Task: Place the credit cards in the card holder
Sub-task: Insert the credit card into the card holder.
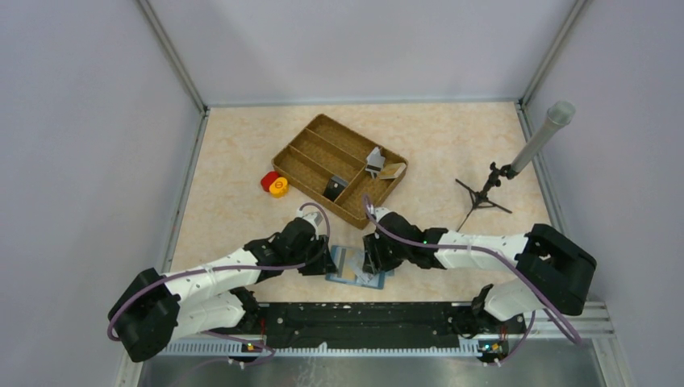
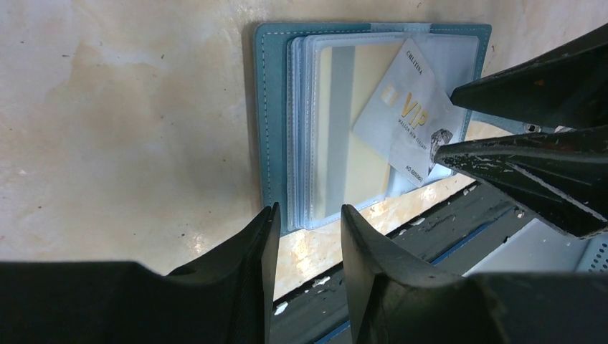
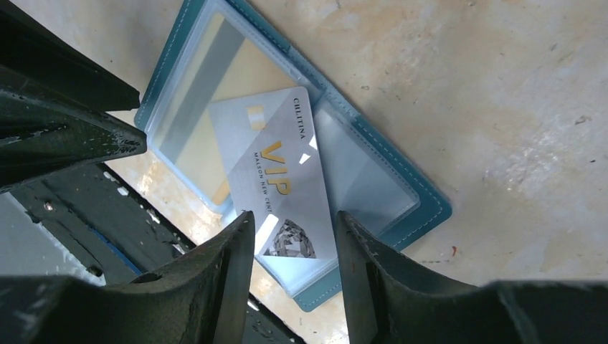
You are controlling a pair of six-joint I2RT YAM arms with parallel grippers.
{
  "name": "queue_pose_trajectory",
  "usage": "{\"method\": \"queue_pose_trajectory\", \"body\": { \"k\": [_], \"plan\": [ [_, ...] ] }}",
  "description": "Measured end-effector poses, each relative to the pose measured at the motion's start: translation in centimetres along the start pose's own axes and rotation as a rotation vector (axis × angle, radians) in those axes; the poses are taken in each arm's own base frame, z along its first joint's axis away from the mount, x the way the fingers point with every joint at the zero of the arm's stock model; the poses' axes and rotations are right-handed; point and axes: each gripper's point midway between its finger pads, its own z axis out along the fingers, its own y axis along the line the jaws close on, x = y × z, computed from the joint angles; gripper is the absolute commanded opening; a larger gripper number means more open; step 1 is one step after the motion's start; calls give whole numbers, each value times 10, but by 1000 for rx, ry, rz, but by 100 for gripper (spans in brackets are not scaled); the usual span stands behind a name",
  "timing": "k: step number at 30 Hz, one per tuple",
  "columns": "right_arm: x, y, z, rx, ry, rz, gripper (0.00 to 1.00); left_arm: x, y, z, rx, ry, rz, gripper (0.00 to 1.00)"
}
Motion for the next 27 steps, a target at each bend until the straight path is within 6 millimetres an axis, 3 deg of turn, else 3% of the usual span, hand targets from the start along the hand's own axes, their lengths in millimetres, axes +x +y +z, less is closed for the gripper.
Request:
{"method": "queue_pose_trajectory", "body": {
  "k": [9, 19, 27],
  "plan": [
    [14, 21, 1, -18, 17, 36, 42, 0, 0, 0, 0, 0, 0, 41],
    [14, 16, 4, 39, -12, 229, 42, 0, 0, 0, 0, 0, 0, 41],
    [11, 14, 4, -82, -54, 370, 41, 1, 2, 0, -8, 0, 0, 36]
  ]
}}
